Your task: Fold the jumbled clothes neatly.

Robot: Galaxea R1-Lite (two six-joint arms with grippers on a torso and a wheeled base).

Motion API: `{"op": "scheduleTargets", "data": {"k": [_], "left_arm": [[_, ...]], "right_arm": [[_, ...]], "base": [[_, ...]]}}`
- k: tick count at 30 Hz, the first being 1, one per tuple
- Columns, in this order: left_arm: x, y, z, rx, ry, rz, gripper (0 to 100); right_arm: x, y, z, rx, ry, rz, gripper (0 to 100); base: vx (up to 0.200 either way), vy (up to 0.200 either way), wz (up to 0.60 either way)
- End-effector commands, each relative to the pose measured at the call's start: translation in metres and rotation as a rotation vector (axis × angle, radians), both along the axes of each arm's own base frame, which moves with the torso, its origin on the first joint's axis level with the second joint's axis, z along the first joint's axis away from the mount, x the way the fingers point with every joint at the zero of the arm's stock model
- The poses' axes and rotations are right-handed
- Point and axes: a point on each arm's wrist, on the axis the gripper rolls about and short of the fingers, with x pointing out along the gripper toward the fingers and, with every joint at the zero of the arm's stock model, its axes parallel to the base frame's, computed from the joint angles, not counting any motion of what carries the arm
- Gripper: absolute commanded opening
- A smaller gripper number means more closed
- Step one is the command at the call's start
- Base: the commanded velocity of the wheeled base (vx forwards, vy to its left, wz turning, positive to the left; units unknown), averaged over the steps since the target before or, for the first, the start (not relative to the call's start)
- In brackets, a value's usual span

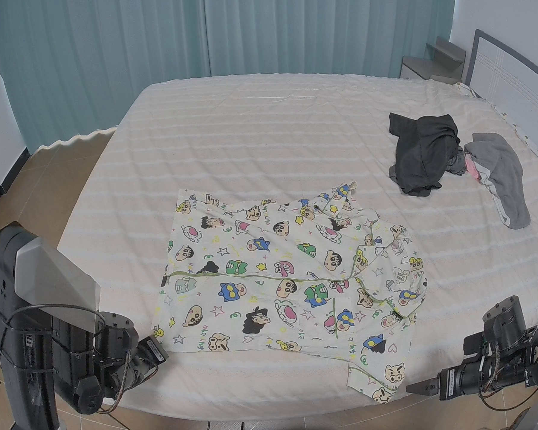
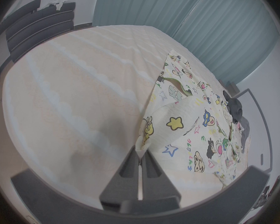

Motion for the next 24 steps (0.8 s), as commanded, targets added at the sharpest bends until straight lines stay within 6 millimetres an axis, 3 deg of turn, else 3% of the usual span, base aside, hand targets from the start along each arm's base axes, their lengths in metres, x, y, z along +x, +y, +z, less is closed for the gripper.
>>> {"op": "scheduleTargets", "data": {"k": [1, 6, 13, 20, 21, 24], "left_arm": [[-0.012, 0.004, 0.012, 0.019, -0.006, -0.01, 0], [-0.014, 0.006, 0.011, 0.115, -0.011, 0.04, 0], [-0.017, 0.007, -0.006, 0.154, 0.066, 0.034, 0], [-0.02, 0.007, -0.009, 0.171, 0.107, 0.03, 0], [-0.02, 0.007, -0.008, 0.17, 0.104, 0.03, 100], [-0.019, 0.007, -0.007, 0.166, 0.093, 0.031, 100]], "right_arm": [[-0.001, -0.001, 0.001, -0.002, -0.006, -0.003, 100], [-0.001, -0.001, 0.0, -0.011, -0.008, -0.009, 100], [-0.001, -0.001, 0.0, -0.013, -0.007, -0.01, 100], [-0.002, -0.001, -0.001, -0.017, 0.001, -0.01, 100], [-0.002, -0.002, -0.001, -0.015, 0.0, -0.013, 100], [-0.002, -0.001, 0.0, -0.012, -0.007, -0.013, 100]], "base": [[0.0, 0.0, 0.0], [0.0, 0.0, 0.0], [0.0, 0.0, 0.0], [0.0, 0.0, 0.0], [0.0, 0.0, 0.0], [0.0, 0.0, 0.0]]}}
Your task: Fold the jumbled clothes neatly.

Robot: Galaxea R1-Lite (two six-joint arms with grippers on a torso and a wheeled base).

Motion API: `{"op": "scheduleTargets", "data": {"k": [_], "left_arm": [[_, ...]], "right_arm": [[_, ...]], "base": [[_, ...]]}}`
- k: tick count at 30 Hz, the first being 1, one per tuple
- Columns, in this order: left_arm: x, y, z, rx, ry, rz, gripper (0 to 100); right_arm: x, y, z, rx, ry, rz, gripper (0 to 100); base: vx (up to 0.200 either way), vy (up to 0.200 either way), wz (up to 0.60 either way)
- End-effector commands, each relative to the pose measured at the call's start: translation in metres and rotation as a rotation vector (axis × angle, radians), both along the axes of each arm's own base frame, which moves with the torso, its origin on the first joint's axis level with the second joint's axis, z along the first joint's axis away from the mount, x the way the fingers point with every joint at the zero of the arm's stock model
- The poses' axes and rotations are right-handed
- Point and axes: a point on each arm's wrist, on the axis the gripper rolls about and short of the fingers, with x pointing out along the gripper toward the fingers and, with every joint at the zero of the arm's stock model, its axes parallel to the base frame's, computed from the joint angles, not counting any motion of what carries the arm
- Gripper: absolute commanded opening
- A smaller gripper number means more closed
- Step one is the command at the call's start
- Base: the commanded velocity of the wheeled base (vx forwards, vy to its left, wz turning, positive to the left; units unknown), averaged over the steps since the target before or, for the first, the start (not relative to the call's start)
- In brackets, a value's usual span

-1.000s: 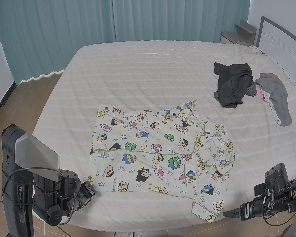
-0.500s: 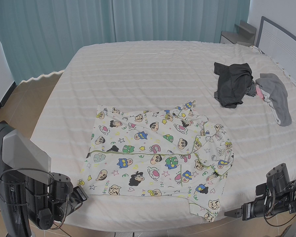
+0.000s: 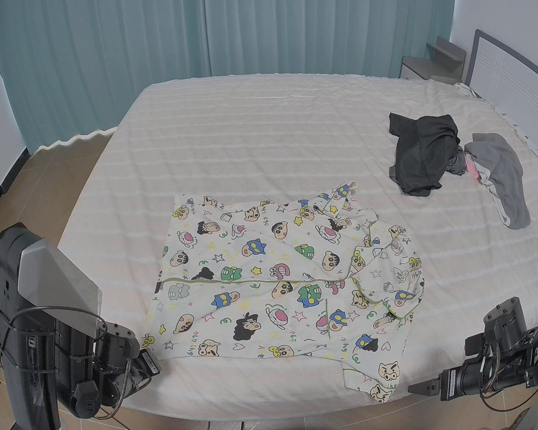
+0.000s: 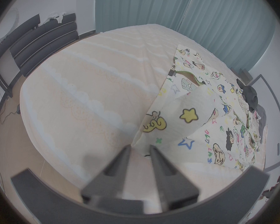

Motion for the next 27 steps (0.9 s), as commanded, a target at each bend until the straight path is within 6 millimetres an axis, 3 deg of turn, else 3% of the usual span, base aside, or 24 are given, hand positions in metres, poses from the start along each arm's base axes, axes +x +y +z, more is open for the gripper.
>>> {"op": "scheduleTargets", "data": {"k": [1, 4, 12, 17, 24, 27], "left_arm": [[-0.001, 0.0, 0.003, -0.004, -0.013, 0.002, 100], [0.0, 0.0, 0.009, -0.013, -0.044, -0.001, 100], [0.005, -0.002, 0.05, -0.076, -0.242, -0.018, 100], [0.006, -0.003, 0.059, -0.128, -0.289, 0.008, 100], [0.008, -0.003, 0.061, -0.151, -0.305, 0.019, 100], [0.008, -0.003, 0.061, -0.151, -0.306, 0.019, 100]], "right_arm": [[0.0, 0.0, 0.001, 0.004, -0.007, 0.0, 100], [0.0, 0.0, 0.002, 0.004, -0.012, -0.001, 100], [0.015, 0.002, 0.016, 0.077, -0.115, -0.09, 100], [0.021, 0.005, 0.021, 0.113, -0.141, -0.12, 100], [0.053, 0.015, 0.05, 0.246, -0.235, -0.222, 100], [0.081, 0.025, 0.066, 0.354, -0.256, -0.315, 100]], "base": [[0.0, 0.0, 0.0], [0.0, 0.0, 0.0], [0.0, 0.0, 0.0], [0.0, 0.0, 0.0], [0.143, 0.0, 0.0], [0.2, 0.0, 0.0]]}}
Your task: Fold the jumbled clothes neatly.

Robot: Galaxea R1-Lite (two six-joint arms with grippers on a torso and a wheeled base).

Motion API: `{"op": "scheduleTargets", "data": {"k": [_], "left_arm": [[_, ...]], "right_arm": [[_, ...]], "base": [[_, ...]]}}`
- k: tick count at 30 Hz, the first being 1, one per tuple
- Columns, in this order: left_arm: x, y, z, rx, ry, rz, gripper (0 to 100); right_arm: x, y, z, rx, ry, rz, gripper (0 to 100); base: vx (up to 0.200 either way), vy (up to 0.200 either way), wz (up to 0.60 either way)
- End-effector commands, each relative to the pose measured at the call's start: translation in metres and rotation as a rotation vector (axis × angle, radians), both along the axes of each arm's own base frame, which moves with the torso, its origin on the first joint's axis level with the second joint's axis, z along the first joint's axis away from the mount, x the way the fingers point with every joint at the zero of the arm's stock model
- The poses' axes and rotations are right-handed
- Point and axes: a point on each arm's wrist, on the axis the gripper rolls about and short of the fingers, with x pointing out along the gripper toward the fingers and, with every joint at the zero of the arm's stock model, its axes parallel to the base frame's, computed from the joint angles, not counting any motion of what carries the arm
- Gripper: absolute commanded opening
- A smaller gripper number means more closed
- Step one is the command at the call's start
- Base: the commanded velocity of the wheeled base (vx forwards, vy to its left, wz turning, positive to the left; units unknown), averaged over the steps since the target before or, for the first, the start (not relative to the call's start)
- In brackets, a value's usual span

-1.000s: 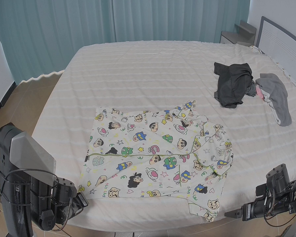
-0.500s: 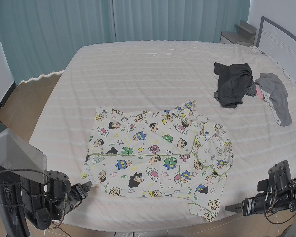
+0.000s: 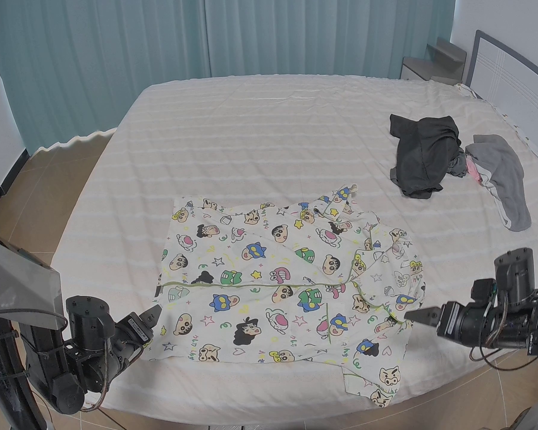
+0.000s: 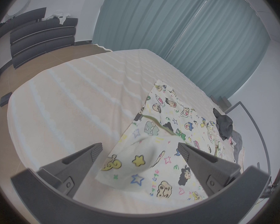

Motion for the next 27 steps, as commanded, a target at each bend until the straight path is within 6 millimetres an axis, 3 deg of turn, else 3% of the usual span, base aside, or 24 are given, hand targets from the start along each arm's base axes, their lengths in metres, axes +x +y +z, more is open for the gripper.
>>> {"op": "scheduleTargets", "data": {"k": [1, 3, 4, 7, 15, 20, 27], "left_arm": [[0.0, 0.0, 0.003, -0.01, -0.015, 0.003, 100], [0.001, 0.0, 0.003, -0.01, -0.015, 0.002, 100], [0.001, 0.0, 0.002, -0.009, -0.012, 0.002, 100], [0.002, -0.001, 0.002, -0.011, -0.012, 0.003, 100], [0.005, -0.001, 0.003, -0.021, -0.031, 0.014, 100], [0.01, -0.003, 0.006, -0.086, -0.057, 0.045, 100], [0.01, -0.003, 0.006, -0.093, -0.054, 0.047, 100]], "right_arm": [[0.042, 0.015, 0.023, 0.132, -0.05, -0.09, 100], [0.052, 0.018, 0.025, 0.15, -0.052, -0.103, 100], [0.07, 0.026, 0.026, 0.163, -0.059, -0.13, 100], [0.101, 0.037, 0.02, 0.14, -0.073, -0.177, 100], [0.183, 0.073, -0.012, 0.098, -0.092, -0.267, 100], [0.219, 0.101, -0.034, 0.057, -0.036, -0.28, 100], [0.239, 0.123, -0.051, 0.032, 0.012, -0.277, 100]], "base": [[0.2, 0.0, 0.0], [0.2, 0.0, 0.0], [0.2, 0.0, 0.0], [0.2, 0.0, 0.0], [0.0, 0.0, 0.0], [0.0, 0.0, 0.0], [0.0, 0.0, 0.0]]}}
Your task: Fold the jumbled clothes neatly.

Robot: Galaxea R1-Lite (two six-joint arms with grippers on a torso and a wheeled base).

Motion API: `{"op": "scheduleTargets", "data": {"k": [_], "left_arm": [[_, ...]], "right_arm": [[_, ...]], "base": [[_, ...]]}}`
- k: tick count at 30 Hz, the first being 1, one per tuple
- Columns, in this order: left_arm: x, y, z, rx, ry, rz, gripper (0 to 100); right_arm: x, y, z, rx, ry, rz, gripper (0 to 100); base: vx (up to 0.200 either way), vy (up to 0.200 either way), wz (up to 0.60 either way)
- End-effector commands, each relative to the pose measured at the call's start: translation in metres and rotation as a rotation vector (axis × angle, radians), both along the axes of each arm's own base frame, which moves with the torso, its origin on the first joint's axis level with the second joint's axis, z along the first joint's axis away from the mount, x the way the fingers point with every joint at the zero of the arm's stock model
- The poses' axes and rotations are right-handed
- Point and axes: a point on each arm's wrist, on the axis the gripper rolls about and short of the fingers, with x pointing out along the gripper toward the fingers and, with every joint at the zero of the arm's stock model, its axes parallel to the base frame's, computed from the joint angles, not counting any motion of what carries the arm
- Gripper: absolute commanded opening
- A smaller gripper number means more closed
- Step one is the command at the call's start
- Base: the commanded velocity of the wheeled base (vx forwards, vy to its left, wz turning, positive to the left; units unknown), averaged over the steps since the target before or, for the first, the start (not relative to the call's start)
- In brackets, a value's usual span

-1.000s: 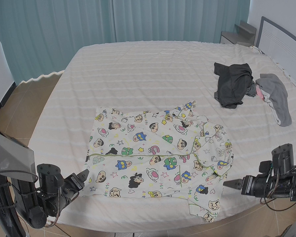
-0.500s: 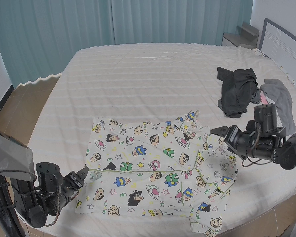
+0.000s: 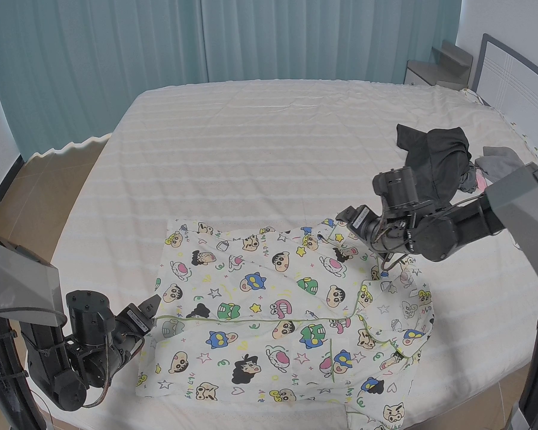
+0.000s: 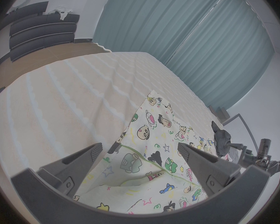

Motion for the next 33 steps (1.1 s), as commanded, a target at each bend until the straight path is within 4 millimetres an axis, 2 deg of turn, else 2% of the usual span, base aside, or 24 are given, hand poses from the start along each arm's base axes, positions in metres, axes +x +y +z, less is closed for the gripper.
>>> {"op": "scheduleTargets", "data": {"k": [1, 8, 14, 18, 28, 33], "left_arm": [[0.002, -0.001, 0.0, -0.016, -0.007, 0.01, 100], [0.002, -0.001, -0.001, -0.011, -0.003, 0.01, 100], [0.002, 0.0, -0.001, -0.01, 0.0, 0.011, 100], [0.002, 0.0, -0.001, -0.01, -0.002, 0.011, 100], [0.003, -0.001, 0.001, -0.023, -0.011, 0.012, 100], [0.003, -0.001, 0.0, -0.02, -0.007, 0.013, 100]], "right_arm": [[0.028, 0.026, -0.054, -0.053, 0.104, -0.004, 100], [0.035, 0.033, -0.068, -0.062, 0.115, 0.003, 100], [0.063, 0.043, -0.066, -0.03, 0.032, -0.006, 100], [0.079, 0.042, -0.064, -0.026, -0.023, -0.04, 100], [0.077, 0.042, -0.062, -0.033, -0.022, -0.041, 100], [0.077, 0.042, -0.061, -0.034, -0.02, -0.041, 100]], "base": [[0.0, 0.0, 0.0], [0.0, 0.0, 0.0], [0.0, 0.0, 0.0], [0.0, 0.0, 0.0], [0.0, 0.0, 0.0], [0.2, 0.0, 0.0]]}}
